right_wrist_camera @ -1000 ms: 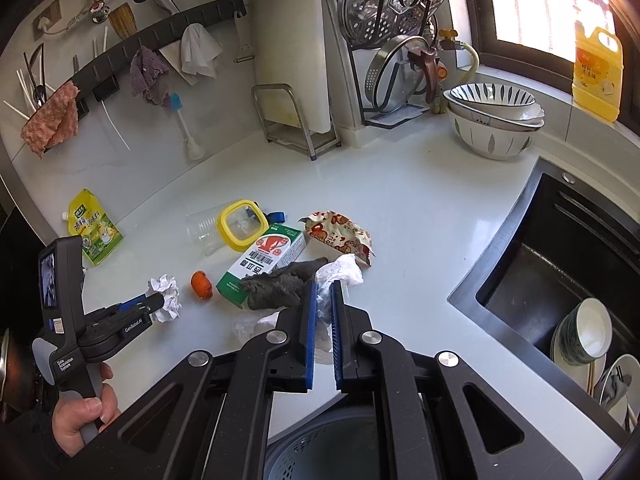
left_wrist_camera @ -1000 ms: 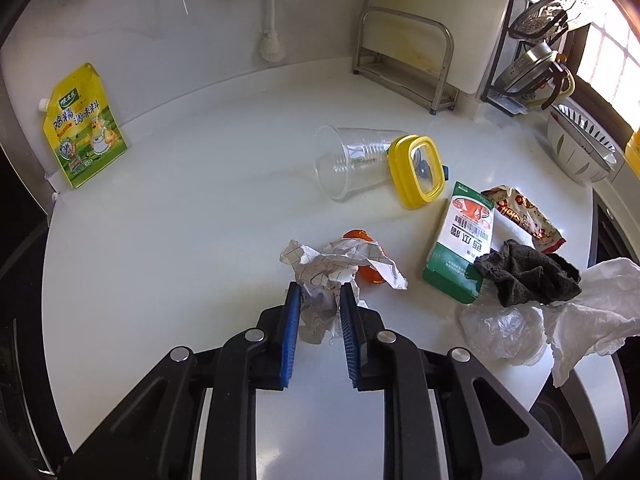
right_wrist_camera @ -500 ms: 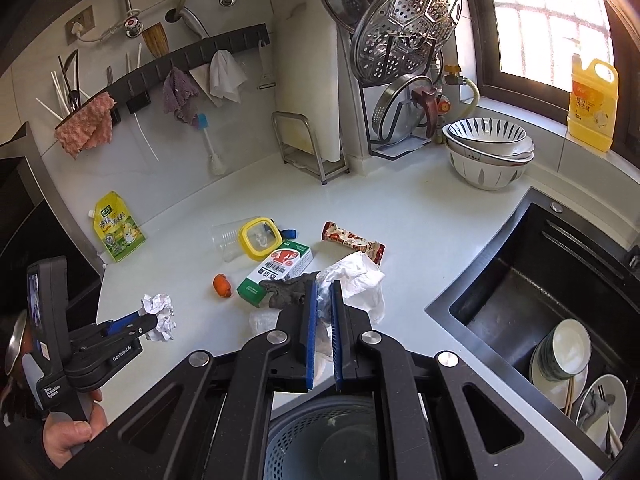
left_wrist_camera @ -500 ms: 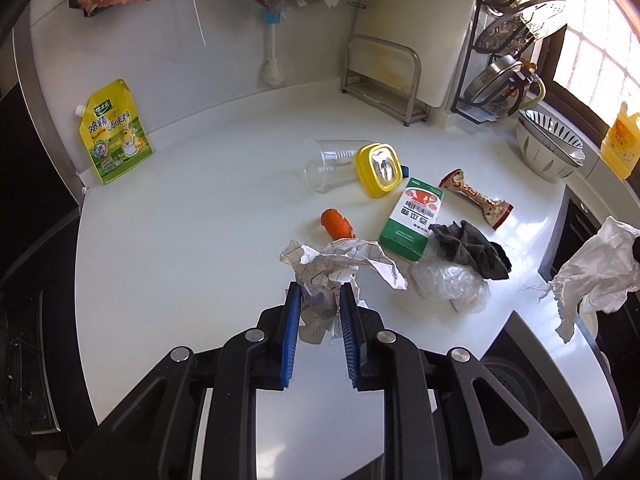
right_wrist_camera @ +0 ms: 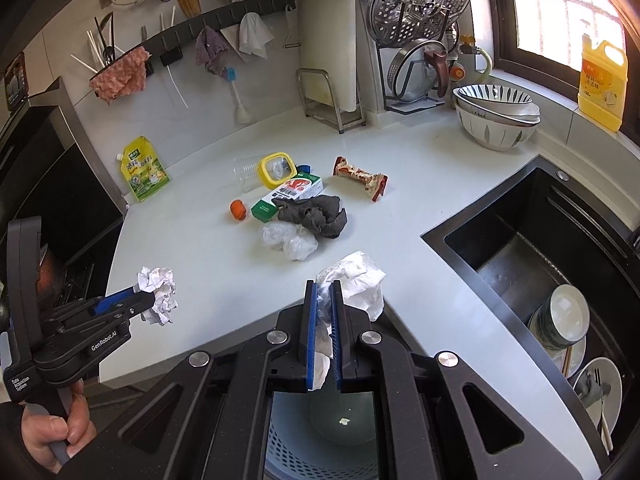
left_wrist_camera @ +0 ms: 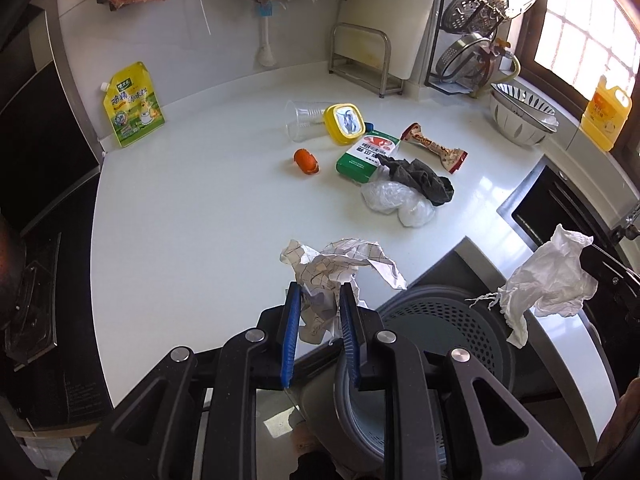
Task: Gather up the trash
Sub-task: 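Carry the paper and tissue in both tools over the wastebasket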
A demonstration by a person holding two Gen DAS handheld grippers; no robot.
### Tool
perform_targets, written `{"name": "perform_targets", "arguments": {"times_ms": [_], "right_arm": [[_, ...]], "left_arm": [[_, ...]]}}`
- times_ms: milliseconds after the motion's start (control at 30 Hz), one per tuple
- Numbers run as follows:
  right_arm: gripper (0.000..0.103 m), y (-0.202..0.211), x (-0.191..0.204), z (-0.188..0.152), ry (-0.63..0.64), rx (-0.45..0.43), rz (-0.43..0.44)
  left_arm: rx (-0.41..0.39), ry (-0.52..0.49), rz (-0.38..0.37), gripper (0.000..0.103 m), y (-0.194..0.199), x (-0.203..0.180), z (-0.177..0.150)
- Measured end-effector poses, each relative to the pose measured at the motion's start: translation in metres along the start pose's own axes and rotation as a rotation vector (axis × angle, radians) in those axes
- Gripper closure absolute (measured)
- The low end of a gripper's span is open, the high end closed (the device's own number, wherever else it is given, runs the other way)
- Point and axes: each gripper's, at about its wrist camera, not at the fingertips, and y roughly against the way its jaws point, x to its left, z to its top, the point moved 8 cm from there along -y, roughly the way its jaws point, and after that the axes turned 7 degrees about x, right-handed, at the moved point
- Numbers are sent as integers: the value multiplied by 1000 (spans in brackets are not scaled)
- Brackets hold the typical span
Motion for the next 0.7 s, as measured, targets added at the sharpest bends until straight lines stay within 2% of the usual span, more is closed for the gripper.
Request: {"name": "perform_targets", "arguments": {"times_ms": [400,700], "right_arm": [[96,1,-11,-49,32,75,25],[96,-13,-18,-79,33,134,31]], "left_arm": [[57,-8,3,83,0,-31,-54],[114,-39,-6,83,-11,-50,-79]]}}
